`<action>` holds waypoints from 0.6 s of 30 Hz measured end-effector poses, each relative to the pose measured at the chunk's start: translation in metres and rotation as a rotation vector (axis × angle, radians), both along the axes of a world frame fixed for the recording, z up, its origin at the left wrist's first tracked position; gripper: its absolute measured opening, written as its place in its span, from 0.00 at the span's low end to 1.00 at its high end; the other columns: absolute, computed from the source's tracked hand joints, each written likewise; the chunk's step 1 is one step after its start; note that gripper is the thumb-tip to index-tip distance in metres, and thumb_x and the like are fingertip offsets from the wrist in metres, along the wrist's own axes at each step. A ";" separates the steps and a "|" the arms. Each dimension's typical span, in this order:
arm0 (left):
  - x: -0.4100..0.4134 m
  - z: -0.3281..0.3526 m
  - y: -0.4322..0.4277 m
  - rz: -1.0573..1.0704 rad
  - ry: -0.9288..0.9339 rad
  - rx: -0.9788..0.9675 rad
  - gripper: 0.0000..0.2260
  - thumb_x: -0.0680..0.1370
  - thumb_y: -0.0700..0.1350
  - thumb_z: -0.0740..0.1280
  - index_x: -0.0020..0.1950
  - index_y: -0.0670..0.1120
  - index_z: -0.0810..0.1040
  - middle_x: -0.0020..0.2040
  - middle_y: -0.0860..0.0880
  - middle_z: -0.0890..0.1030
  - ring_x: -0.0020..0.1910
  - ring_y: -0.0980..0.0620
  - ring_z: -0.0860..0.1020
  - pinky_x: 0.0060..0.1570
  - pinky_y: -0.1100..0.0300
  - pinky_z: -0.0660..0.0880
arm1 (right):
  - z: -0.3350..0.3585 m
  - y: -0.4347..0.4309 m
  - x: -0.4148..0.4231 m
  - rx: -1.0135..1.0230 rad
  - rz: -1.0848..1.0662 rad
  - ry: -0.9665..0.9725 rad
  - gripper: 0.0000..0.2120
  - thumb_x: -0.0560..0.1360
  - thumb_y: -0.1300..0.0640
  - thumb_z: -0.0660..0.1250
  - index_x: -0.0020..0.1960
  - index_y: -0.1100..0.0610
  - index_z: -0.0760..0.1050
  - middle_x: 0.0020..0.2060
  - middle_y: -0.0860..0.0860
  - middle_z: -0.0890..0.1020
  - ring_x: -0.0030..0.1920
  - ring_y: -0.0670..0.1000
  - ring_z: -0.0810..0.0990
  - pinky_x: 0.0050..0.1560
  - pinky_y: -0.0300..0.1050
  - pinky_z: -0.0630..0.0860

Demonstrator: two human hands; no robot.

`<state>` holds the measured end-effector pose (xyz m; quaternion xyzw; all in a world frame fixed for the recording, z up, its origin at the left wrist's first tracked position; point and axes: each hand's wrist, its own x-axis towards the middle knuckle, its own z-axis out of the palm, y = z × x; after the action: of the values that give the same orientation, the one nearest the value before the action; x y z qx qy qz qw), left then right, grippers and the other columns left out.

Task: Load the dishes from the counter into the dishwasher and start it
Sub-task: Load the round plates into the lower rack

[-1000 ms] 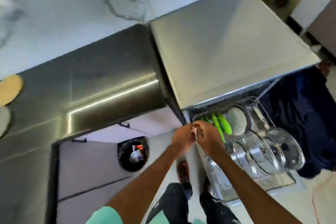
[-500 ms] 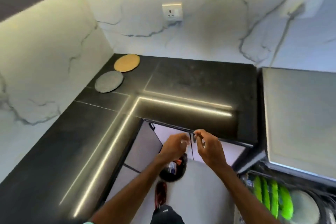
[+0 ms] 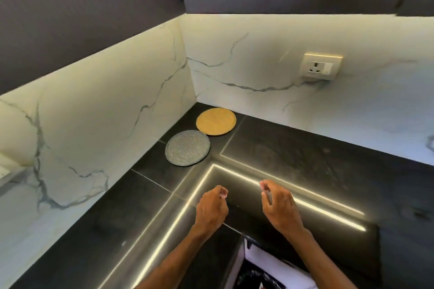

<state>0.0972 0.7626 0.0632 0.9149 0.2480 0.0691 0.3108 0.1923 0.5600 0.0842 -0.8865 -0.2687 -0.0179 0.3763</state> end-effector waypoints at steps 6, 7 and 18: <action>0.027 -0.029 0.097 0.083 -0.034 0.175 0.15 0.78 0.40 0.63 0.64 0.48 0.74 0.58 0.51 0.77 0.59 0.52 0.75 0.56 0.60 0.74 | -0.033 0.088 0.046 -0.154 0.129 0.115 0.25 0.79 0.56 0.67 0.74 0.53 0.67 0.72 0.52 0.72 0.73 0.49 0.70 0.70 0.35 0.60; 0.034 -0.035 0.111 0.090 -0.049 0.208 0.16 0.76 0.39 0.64 0.64 0.47 0.74 0.58 0.51 0.77 0.60 0.52 0.74 0.56 0.60 0.74 | -0.041 0.101 0.052 -0.176 0.164 0.125 0.28 0.80 0.55 0.66 0.78 0.54 0.62 0.77 0.52 0.65 0.77 0.49 0.62 0.73 0.36 0.55; 0.087 -0.082 0.192 -0.120 -0.051 0.484 0.24 0.78 0.49 0.63 0.73 0.43 0.68 0.72 0.42 0.70 0.72 0.44 0.68 0.75 0.50 0.63 | -0.079 0.255 0.193 -0.442 0.303 -0.016 0.41 0.82 0.49 0.60 0.81 0.58 0.34 0.79 0.53 0.32 0.79 0.52 0.33 0.81 0.55 0.42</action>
<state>0.1838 0.9546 -0.0187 0.9738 0.1615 0.1309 0.0923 0.3857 0.8152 0.0047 -0.8967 -0.3984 0.0908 0.1700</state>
